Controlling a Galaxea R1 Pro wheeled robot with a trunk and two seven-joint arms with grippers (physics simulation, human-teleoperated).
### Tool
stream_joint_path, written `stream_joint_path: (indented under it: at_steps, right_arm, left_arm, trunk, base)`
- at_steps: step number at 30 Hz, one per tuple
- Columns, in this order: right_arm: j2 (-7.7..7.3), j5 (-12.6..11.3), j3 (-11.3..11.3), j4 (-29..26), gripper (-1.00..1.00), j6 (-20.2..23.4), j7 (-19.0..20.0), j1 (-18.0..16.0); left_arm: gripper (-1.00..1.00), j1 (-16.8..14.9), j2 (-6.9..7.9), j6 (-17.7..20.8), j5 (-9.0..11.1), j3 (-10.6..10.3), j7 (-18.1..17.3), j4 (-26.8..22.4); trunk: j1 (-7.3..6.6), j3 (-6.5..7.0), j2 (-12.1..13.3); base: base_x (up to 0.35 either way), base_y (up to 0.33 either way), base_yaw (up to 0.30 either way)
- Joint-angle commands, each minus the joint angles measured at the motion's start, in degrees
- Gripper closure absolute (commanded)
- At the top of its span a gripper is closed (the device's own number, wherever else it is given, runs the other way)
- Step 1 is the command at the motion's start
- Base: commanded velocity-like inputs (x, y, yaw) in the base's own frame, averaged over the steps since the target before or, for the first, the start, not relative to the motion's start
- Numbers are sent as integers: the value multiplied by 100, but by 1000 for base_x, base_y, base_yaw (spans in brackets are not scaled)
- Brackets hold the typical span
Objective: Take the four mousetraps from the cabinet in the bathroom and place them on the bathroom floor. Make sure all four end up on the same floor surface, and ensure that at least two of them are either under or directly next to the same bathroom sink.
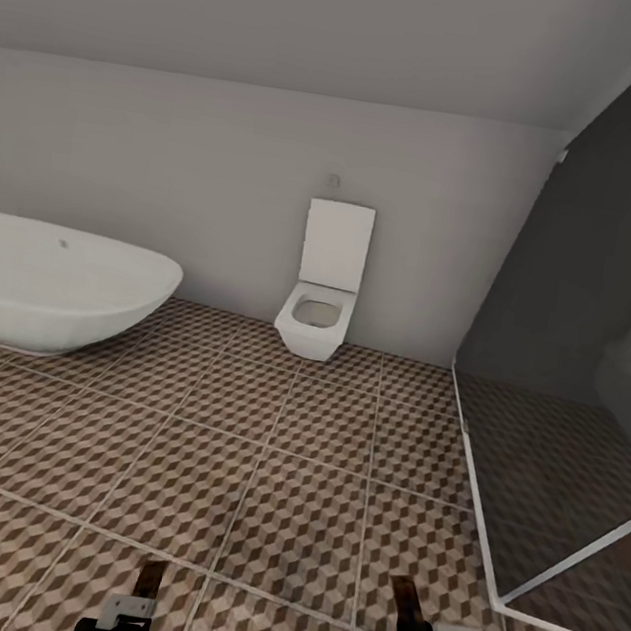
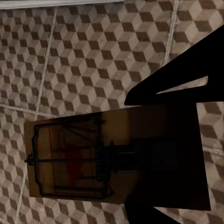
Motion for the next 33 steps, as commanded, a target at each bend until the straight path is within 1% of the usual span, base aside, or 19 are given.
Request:
stream_joint_path:
  at_steps: [1,10,33]
  right_arm:
    - [5,44,-45,3,100,-20,17,-3]
    - [5,44,-51,3,100,-24,17,-3]
    - [11,44,-52,3,100,-24,17,-3]
  left_arm:
    - [100,-10,-3,-38,51,-48,9,25]
    - [100,-10,-3,-38,51,-48,9,27]
    - [100,-10,-3,-35,51,-48,9,29]
  trunk:
    - [0,-5,-3]
    - [0,7,-3]
    - [0,148,-3]
  base:
    - [0,0,172]
    - [0,0,191]
    - [0,0,227]
